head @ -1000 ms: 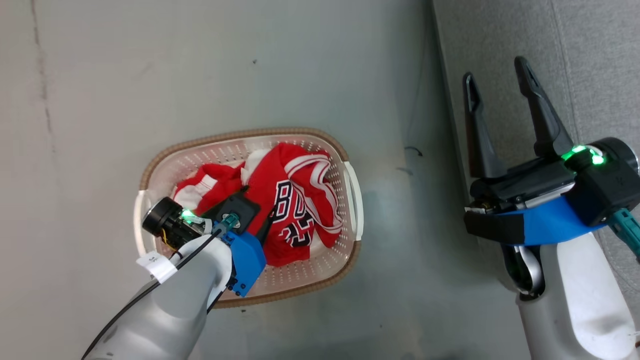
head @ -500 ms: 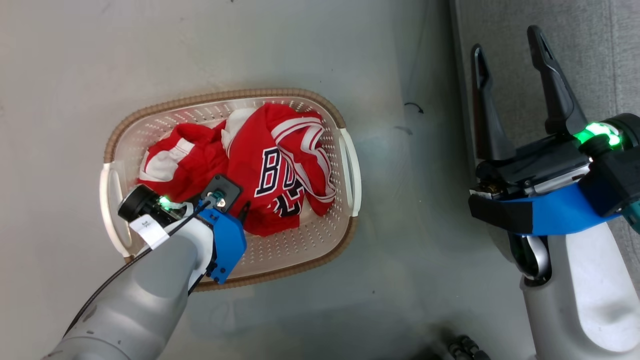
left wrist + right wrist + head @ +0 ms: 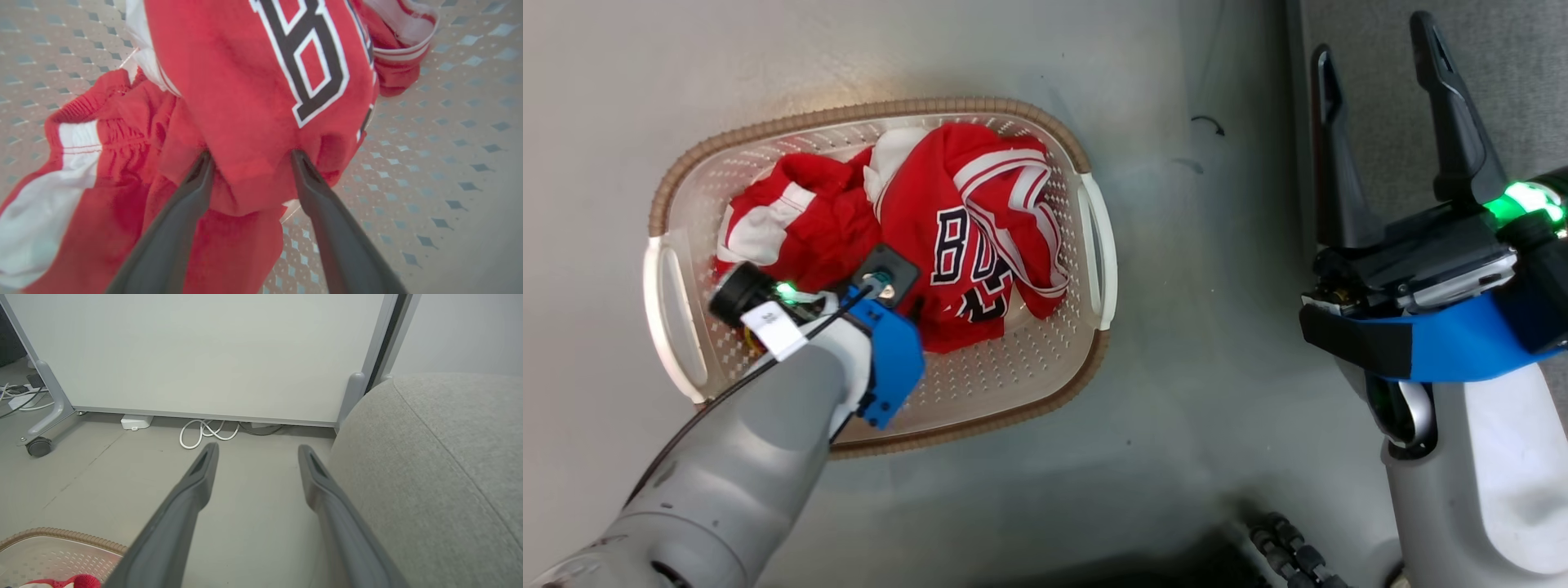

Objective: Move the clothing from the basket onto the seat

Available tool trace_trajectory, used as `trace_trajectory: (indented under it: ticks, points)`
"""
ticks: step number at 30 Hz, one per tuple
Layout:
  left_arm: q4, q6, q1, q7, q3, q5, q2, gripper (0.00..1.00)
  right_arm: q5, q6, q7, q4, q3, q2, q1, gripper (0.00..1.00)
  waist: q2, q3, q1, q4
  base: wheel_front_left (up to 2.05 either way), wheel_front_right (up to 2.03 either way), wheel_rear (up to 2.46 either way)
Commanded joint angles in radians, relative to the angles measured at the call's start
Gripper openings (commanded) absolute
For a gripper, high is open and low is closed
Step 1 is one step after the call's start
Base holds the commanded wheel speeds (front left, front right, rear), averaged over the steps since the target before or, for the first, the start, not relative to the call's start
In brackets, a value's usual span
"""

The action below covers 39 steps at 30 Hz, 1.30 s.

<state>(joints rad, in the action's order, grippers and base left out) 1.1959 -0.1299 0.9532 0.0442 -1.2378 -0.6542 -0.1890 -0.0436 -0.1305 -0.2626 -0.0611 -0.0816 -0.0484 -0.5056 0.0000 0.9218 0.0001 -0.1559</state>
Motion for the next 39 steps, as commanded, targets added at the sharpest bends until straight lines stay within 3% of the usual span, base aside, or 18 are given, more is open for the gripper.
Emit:
trace_trajectory:
  ticks: [1,13,14,16,26,39]
  points:
    - [-0.003,-0.001,0.014,-0.002,-0.004,-0.007,0.007,1.00,0.000,0.000,-0.004,-0.006,0.002,-0.004,-0.008,1.00,0.0000,0.010,-0.0001,0.001,0.00,0.00,0.00]
    - [-0.014,-0.001,0.041,-0.008,-0.039,0.000,0.024,1.00,0.001,0.000,-0.004,-0.032,0.003,-0.004,-0.001,1.00,0.0000,0.058,-0.0001,0.004,0.00,0.00,0.00]
    - [-0.010,-0.001,0.037,-0.018,-0.040,0.003,0.026,0.49,0.002,0.000,-0.004,-0.032,0.003,-0.004,0.001,1.00,0.0000,0.058,-0.0001,0.005,0.00,0.00,0.00]
    - [-0.003,-0.001,0.046,-0.004,-0.041,0.020,0.026,0.00,0.001,0.000,-0.004,-0.033,0.002,-0.004,0.004,1.00,0.0000,0.059,-0.0001,0.005,0.00,0.00,0.00]
    - [0.008,-0.001,0.047,0.088,-0.044,0.022,0.051,0.00,-0.001,0.000,-0.004,-0.027,0.002,-0.004,-0.011,1.00,0.0000,0.017,-0.0001,0.026,0.00,0.00,0.00]
    - [-0.020,-0.001,-0.013,0.213,-0.037,-0.066,0.074,0.00,-0.010,0.000,-0.004,0.015,0.014,-0.004,0.020,1.00,0.0000,-0.153,-0.0001,0.067,0.00,0.00,0.00]
